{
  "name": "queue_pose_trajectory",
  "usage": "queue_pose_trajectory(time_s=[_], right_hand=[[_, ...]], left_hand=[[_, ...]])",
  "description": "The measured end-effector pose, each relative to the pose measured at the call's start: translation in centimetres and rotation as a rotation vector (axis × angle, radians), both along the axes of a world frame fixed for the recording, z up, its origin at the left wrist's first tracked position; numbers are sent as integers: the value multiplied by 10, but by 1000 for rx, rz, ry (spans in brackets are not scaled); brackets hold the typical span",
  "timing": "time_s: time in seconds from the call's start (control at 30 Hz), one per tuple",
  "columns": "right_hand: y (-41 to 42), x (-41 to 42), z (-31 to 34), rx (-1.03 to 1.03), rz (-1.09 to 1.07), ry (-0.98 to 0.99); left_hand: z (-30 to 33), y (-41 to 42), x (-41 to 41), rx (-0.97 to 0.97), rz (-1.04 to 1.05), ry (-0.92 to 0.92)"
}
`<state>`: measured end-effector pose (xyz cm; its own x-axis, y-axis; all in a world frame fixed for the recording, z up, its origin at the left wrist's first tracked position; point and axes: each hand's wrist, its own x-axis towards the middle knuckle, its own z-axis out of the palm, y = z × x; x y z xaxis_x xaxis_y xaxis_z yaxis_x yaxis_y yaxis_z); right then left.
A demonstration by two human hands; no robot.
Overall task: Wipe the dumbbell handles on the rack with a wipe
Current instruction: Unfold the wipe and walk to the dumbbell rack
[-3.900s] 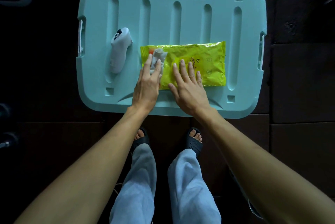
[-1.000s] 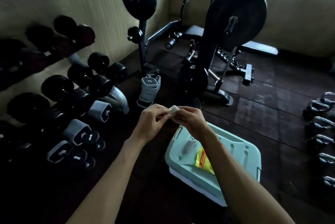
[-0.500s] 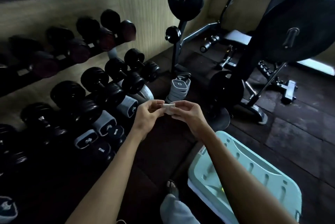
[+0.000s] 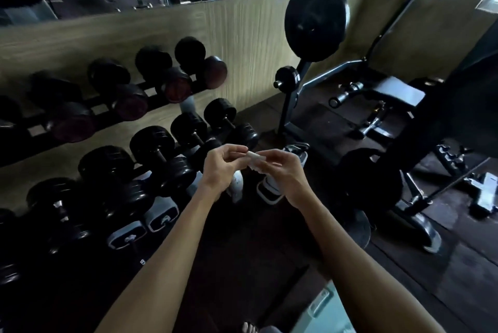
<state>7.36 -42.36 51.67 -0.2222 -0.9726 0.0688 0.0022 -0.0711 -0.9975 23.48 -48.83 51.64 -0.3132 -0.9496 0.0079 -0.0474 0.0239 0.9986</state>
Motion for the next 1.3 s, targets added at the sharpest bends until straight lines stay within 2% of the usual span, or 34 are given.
queue_pose_trajectory(time_s=[0.13,0.23,0.4,0.57,0.73,0.87,1.03,1.3], right_hand=[[-50,-9,0,2,-56,-146],[-89,-14,1,26,-70,-166],[-156,-28,-8,49,-18,-84],[-246,-35,-12,47,90,-150],[-350,-36,-13,42,41,-173],[-415,-34,-14,29,-41,-185],[-486,-45,-27,28,-95,-96],[-588,-81,-47,93,-136,128]], left_hand=[[-1,-38,-27,125,120,169],[-9,-73,-39,183,146,180],[-12,-145,-39,108,99,83],[-16,-242,-40,22,39,-4],[-14,-345,-39,-82,31,-106],[-11,-405,-35,-258,139,-288],[-17,-468,-37,-401,235,-436],[-48,-554,-70,-431,246,-539]])
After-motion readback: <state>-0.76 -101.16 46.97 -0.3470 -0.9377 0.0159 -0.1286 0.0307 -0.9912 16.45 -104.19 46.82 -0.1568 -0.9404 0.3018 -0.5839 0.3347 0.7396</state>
